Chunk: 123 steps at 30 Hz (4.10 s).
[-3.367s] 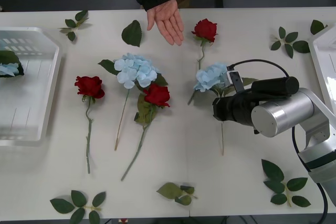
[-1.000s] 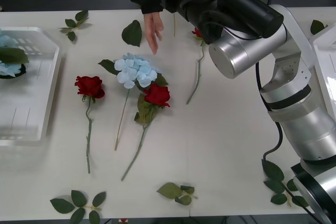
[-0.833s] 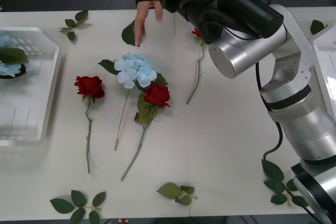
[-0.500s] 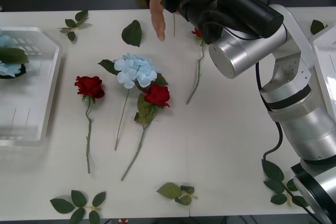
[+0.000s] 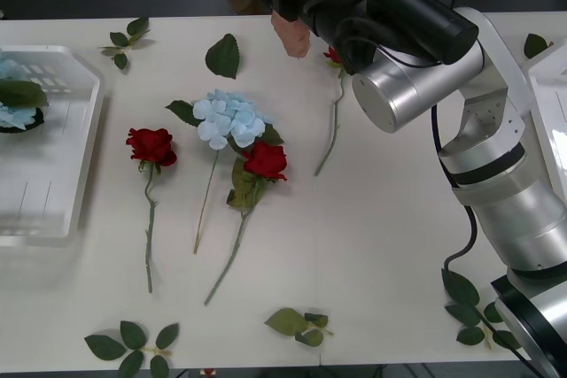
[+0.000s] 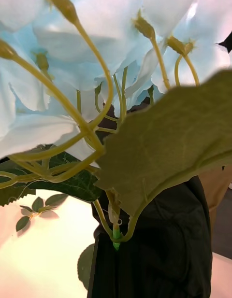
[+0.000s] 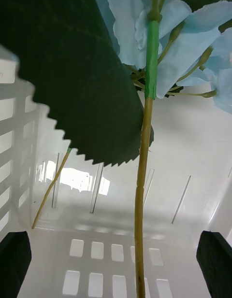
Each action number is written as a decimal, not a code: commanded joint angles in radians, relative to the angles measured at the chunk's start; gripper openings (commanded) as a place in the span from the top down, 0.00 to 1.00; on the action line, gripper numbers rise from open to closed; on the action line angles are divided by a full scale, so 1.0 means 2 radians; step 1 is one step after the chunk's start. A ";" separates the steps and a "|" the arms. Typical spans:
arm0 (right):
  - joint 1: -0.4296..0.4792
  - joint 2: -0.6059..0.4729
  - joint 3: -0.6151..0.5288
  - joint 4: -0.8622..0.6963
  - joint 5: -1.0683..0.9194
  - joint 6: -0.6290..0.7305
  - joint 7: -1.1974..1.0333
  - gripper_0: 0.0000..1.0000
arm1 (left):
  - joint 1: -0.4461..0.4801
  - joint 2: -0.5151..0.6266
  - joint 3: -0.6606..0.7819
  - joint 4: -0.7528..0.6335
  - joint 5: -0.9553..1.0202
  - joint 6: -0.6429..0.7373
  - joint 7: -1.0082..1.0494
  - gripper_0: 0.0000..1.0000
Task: Place the red flowers into the right box and the blue flowers into the left box. If a person shows an open palm, hand one flower to the person first, then continue sorting.
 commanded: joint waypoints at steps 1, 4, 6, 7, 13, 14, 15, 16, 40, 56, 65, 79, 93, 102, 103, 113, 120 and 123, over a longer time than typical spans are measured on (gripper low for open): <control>-0.024 0.016 0.004 -0.008 0.002 -0.009 -0.023 0.49 | -0.012 -0.001 0.015 0.003 0.001 -0.004 -0.044 0.00; -0.024 0.016 0.003 -0.008 0.001 -0.010 -0.024 0.11 | -0.012 -0.001 0.015 0.003 0.001 -0.004 -0.044 0.00; -0.024 0.016 0.004 -0.008 0.001 -0.012 -0.025 0.03 | -0.012 -0.001 0.015 0.003 0.001 -0.004 -0.044 0.00; -0.024 0.016 0.003 -0.009 0.001 -0.013 -0.026 0.03 | -0.012 -0.001 0.015 0.003 0.001 -0.003 -0.044 0.00; -0.011 0.001 0.004 -0.019 -0.021 -0.018 -0.026 0.02 | -0.012 -0.001 0.015 0.003 0.001 -0.004 -0.047 0.00; -0.007 -0.004 0.004 -0.024 -0.026 -0.018 -0.025 0.02 | -0.012 -0.001 0.015 0.003 0.001 -0.004 -0.047 0.00; 0.000 -0.012 0.004 -0.033 -0.039 -0.018 -0.024 0.02 | -0.012 -0.001 0.015 0.003 0.001 -0.003 -0.048 0.00; 0.011 -0.024 0.006 -0.045 -0.053 -0.018 -0.023 0.02 | -0.012 -0.001 0.015 0.003 0.001 -0.003 -0.048 0.00; 0.121 -0.053 -0.094 -0.092 -0.184 0.235 -0.019 0.02 | -0.011 -0.001 0.162 -0.067 0.053 0.127 -0.067 0.00; -0.117 0.044 -0.099 0.351 -0.087 0.178 -0.021 0.02 | -0.012 -0.117 0.151 -0.334 -0.145 0.204 0.128 0.00; -0.129 0.044 -0.036 0.423 -0.074 0.135 -0.028 0.02 | -0.012 -0.172 0.057 -0.378 -0.247 0.215 0.262 0.00; -0.126 0.046 0.060 0.439 -0.045 0.133 -0.037 0.03 | -0.007 -0.238 -0.077 -0.410 -0.425 0.207 0.437 0.00; -0.123 0.052 0.084 0.475 -0.045 0.134 -0.030 1.00 | 0.075 -0.258 -0.093 -0.408 -0.509 0.085 0.463 0.00; -0.121 0.026 0.061 0.462 -0.109 0.196 -0.013 1.00 | 0.103 -0.258 -0.092 -0.407 -0.546 0.056 0.462 0.00; -0.120 0.019 0.061 0.456 -0.123 0.207 -0.003 1.00 | 0.105 -0.258 -0.092 -0.406 -0.549 0.051 0.462 0.00; -0.037 -0.088 0.042 0.316 -0.229 0.293 0.078 1.00 | 0.112 -0.286 -0.092 -0.349 -0.585 0.004 0.461 0.00; 0.084 -0.142 0.009 0.165 -0.233 0.280 0.094 1.00 | 0.112 -0.293 -0.092 -0.323 -0.592 -0.020 0.456 0.94; 0.129 -0.151 -0.005 0.120 -0.227 0.266 0.095 1.00 | 0.112 -0.293 -0.092 -0.323 -0.592 -0.020 0.453 1.00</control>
